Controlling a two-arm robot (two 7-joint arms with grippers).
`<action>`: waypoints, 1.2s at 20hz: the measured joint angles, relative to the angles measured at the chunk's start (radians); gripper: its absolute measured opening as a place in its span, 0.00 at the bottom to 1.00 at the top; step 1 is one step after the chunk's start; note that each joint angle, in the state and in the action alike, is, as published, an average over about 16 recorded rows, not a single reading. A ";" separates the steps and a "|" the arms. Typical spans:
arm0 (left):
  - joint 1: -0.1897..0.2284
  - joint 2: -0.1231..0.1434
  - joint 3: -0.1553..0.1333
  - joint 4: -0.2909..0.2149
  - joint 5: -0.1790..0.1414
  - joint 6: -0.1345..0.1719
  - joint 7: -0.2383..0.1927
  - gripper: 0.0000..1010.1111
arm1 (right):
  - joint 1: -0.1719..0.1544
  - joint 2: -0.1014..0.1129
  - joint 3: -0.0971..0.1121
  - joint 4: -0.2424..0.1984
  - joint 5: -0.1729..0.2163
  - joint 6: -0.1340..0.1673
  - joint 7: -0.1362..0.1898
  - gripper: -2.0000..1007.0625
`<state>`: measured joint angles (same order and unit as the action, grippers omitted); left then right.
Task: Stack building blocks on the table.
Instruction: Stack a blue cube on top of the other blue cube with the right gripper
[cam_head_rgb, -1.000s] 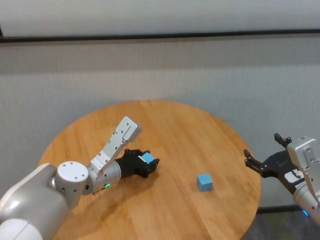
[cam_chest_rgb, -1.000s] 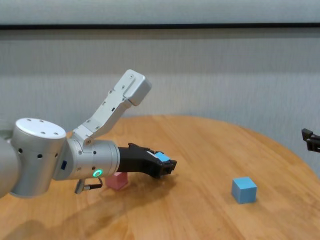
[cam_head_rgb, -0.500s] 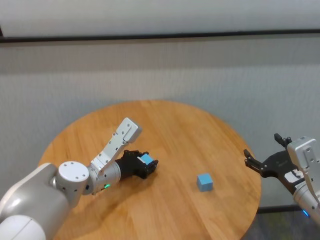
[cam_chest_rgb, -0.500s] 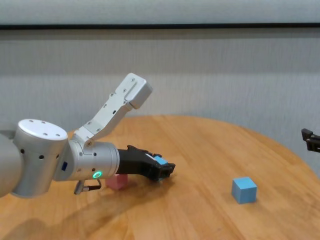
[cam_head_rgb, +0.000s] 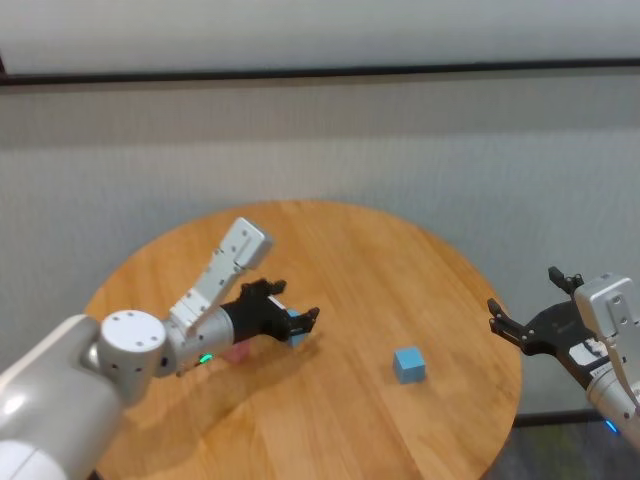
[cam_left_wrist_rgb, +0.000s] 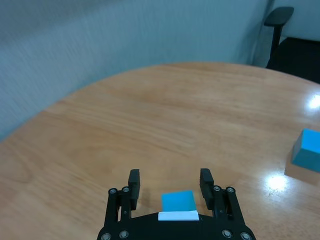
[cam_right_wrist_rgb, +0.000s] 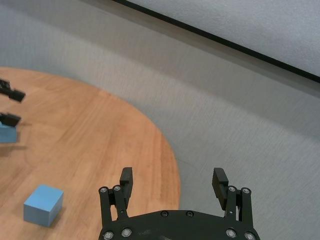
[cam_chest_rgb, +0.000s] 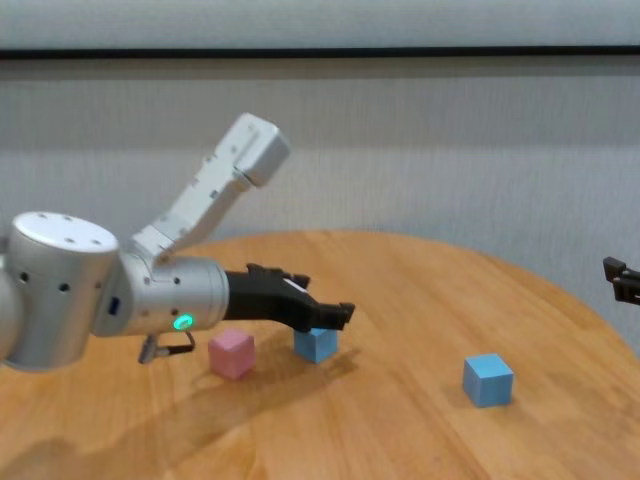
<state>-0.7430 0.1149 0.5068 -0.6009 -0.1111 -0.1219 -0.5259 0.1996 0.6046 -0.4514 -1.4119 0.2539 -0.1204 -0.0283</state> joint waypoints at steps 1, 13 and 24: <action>0.015 0.014 -0.006 -0.037 -0.004 0.009 -0.003 0.78 | 0.000 0.000 0.000 0.000 0.000 0.000 0.000 0.99; 0.224 0.234 -0.100 -0.463 -0.091 0.083 -0.045 0.98 | 0.000 0.000 0.000 0.000 0.000 0.000 0.000 0.99; 0.330 0.361 -0.163 -0.582 -0.156 0.062 -0.053 0.99 | 0.003 -0.006 0.000 -0.003 0.005 0.006 0.011 0.99</action>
<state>-0.4130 0.4760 0.3442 -1.1829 -0.2675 -0.0602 -0.5784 0.2025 0.5981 -0.4518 -1.4152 0.2588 -0.1148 -0.0175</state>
